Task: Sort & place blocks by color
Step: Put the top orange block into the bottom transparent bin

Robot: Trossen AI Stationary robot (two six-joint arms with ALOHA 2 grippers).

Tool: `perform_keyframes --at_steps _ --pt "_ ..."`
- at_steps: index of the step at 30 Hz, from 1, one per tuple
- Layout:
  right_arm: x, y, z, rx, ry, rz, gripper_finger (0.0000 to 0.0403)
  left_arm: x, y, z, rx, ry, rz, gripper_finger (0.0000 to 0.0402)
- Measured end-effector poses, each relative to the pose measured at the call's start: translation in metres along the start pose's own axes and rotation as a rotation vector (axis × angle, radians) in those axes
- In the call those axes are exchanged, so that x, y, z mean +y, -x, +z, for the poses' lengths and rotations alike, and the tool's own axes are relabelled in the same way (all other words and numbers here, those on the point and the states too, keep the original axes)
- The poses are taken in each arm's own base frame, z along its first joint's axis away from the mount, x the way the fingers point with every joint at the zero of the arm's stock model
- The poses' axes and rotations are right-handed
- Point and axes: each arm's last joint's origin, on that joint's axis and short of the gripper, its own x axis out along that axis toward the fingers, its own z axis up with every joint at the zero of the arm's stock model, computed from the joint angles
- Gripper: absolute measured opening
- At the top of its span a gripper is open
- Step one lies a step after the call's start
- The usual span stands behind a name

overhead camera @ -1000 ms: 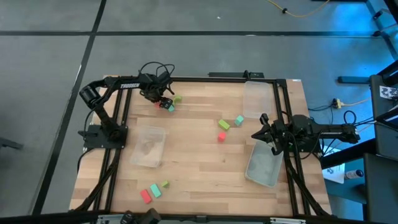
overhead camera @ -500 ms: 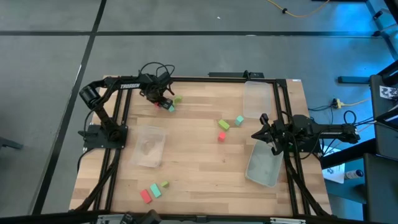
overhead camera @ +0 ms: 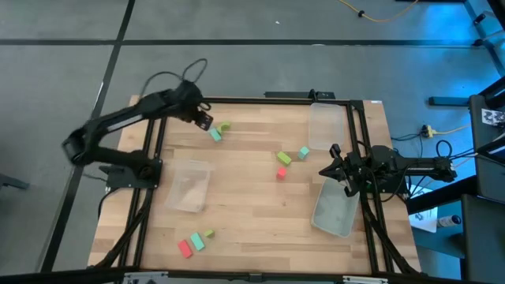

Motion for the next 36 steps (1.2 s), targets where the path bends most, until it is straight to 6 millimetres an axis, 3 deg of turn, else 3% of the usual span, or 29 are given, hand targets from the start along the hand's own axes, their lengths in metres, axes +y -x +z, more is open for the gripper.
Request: perform_keyframes --at_steps 7,11,18,27,36 --pt "0.000 0.000 0.000 0.000 -0.001 0.000 0.0017 -0.037 0.096 -0.018 -0.383 -0.117 -0.365 0.0121" --pt "0.000 0.000 0.000 0.000 -0.001 0.000 0.0017 -0.053 0.126 -0.031 -0.565 -0.140 -0.585 0.0121" --pt "0.000 0.000 0.000 0.000 0.000 0.000 0.0017 -0.070 0.126 -0.059 -0.704 -0.144 -0.765 0.0121" --pt "0.000 0.000 0.000 0.000 -0.001 0.000 0.0017 -0.065 0.133 -0.061 -0.747 -0.156 -0.799 0.0121" --pt "0.000 0.000 0.000 0.000 -0.001 0.001 0.0017 -0.054 0.137 -0.072 -0.606 -0.227 -0.855 0.0121"
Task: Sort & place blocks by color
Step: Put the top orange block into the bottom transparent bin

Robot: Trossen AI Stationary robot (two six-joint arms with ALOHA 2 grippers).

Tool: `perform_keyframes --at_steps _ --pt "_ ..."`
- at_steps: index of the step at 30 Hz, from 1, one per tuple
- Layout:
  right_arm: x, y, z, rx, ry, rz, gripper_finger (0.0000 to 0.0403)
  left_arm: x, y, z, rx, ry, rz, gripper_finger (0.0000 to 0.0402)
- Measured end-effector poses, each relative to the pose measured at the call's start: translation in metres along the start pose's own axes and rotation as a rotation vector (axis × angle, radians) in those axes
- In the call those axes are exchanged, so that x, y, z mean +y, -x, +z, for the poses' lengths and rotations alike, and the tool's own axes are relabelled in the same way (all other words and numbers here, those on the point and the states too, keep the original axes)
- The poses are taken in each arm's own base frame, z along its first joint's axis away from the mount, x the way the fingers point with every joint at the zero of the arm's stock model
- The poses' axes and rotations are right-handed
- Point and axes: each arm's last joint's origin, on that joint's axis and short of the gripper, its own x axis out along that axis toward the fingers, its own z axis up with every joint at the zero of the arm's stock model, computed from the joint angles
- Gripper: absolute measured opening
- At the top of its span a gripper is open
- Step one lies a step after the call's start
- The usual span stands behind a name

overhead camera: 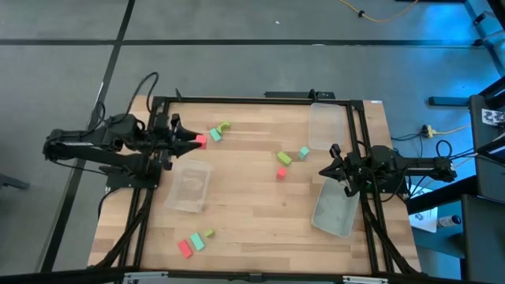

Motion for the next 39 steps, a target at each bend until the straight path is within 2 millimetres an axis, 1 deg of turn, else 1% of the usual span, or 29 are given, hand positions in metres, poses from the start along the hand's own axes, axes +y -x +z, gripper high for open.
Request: perform_keyframes --at_steps 3,5,9,11,13,17,21,23,28,34,39 --pt "0.000 0.000 0.000 0.000 0.001 0.000 0.0017 -0.001 0.007 0.000 0.139 0.015 0.002 0.0121" --pt "0.000 0.000 0.000 0.000 0.000 0.000 0.0017 -0.004 0.008 -0.003 0.277 0.028 -0.003 0.0121" --pt "0.000 0.000 0.000 0.000 0.000 0.000 0.0017 -0.006 0.006 -0.021 0.625 0.018 0.047 0.0121" --pt "0.000 0.000 0.000 0.000 0.001 0.000 0.0017 -0.008 0.002 -0.034 0.785 -0.008 0.070 0.0121" --pt "0.000 0.000 0.000 0.000 0.001 0.000 0.0017 -0.009 -0.002 -0.052 0.954 -0.054 0.090 0.0121" --pt "0.000 0.000 0.000 0.000 0.001 0.000 0.0017 -0.016 -0.018 -0.088 1.159 -0.212 0.070 0.0121" --pt "0.000 0.000 0.000 0.000 0.001 0.000 0.0017 -0.015 -0.031 -0.117 1.307 -0.423 0.157 0.0121" --pt "0.000 0.000 0.000 0.000 0.001 0.000 0.0017 -0.015 -0.040 -0.129 1.350 -0.473 0.174 0.0121" --pt "0.000 0.000 0.000 0.000 0.001 -0.001 0.0017 -0.015 -0.056 -0.158 1.450 -0.468 0.093 0.0121" --pt "0.000 0.000 0.000 0.000 0.000 0.000 0.0017 -0.008 -0.068 -0.184 1.482 -0.543 0.177 0.0121" --pt "0.000 0.000 0.000 0.000 0.000 0.000 0.0017 -0.004 -0.072 -0.201 1.498 -0.551 0.186 0.0121"
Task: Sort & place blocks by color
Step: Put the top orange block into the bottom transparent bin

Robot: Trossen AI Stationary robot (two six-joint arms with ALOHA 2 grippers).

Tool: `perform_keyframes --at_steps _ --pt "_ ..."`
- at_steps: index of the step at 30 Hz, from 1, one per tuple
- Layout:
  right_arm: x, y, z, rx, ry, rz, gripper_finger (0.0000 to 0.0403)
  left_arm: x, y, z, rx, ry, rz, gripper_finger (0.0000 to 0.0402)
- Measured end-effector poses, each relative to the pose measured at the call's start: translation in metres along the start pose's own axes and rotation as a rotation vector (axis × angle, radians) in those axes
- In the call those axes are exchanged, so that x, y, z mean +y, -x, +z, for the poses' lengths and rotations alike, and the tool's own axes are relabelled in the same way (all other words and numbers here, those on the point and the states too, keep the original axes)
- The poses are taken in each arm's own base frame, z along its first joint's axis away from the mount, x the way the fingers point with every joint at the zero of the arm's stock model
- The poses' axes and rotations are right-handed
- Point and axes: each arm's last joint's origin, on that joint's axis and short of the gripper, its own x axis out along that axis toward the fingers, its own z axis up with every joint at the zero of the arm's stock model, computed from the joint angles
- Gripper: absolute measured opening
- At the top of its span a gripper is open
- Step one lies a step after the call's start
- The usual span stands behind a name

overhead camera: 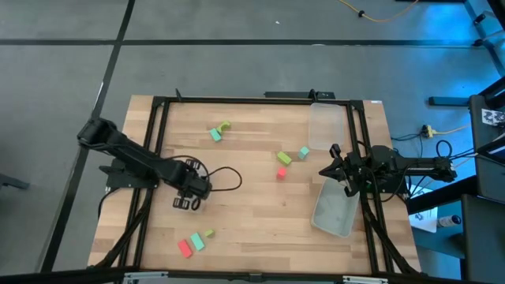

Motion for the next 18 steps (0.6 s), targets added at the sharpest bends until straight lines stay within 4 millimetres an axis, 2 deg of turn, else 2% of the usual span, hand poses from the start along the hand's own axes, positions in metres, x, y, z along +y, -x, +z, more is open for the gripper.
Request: perform_keyframes --at_steps 4,10,18 --pt "0.000 0.000 0.000 0.001 0.001 0.000 0.0017 -0.002 -0.013 -0.001 0.040 -0.005 -0.002 0.0121" --pt "0.000 0.000 0.000 0.000 0.000 0.000 0.0017 -0.003 -0.016 0.000 0.063 -0.010 -0.022 0.0122" --pt "0.000 0.000 0.000 0.000 0.001 0.000 0.0017 0.005 -0.017 -0.005 0.117 0.055 -0.040 0.0192"
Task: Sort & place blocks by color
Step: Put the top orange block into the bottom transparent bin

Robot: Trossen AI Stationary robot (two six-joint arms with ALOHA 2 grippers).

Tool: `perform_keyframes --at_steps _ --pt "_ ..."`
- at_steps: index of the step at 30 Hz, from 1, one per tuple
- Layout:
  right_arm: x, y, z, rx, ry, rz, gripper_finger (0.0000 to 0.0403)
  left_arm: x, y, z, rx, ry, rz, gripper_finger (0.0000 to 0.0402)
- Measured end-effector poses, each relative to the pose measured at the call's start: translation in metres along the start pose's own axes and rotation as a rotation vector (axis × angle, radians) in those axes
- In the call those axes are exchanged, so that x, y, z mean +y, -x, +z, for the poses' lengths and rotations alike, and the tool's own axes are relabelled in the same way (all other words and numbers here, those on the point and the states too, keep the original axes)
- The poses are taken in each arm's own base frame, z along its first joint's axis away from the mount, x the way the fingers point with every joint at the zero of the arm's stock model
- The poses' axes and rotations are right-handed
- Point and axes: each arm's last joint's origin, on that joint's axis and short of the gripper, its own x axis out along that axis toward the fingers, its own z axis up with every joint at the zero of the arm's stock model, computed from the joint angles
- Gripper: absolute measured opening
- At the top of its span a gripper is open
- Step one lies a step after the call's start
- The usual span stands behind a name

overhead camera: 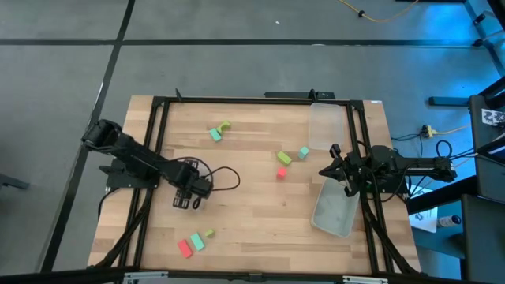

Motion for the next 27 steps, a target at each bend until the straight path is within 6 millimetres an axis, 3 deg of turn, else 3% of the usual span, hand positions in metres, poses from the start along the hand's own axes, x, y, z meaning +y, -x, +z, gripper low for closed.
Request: perform_keyframes --at_steps 8,14,20,27 --pt "0.000 0.000 0.000 -0.001 -0.001 0.000 0.0017 0.017 0.011 0.000 0.030 0.051 -0.039 0.0216" --pt "0.000 0.000 0.000 0.000 0.000 0.000 0.0017 0.025 0.049 -0.003 -0.089 0.059 -0.046 0.0217" --pt "0.000 0.000 0.000 -0.001 0.000 0.000 0.0017 0.033 0.100 -0.026 -0.357 0.163 -0.034 0.0216" --pt "0.000 0.000 0.000 0.000 -0.001 0.000 0.0017 0.046 0.153 -0.065 -0.830 0.462 -0.033 0.0215"
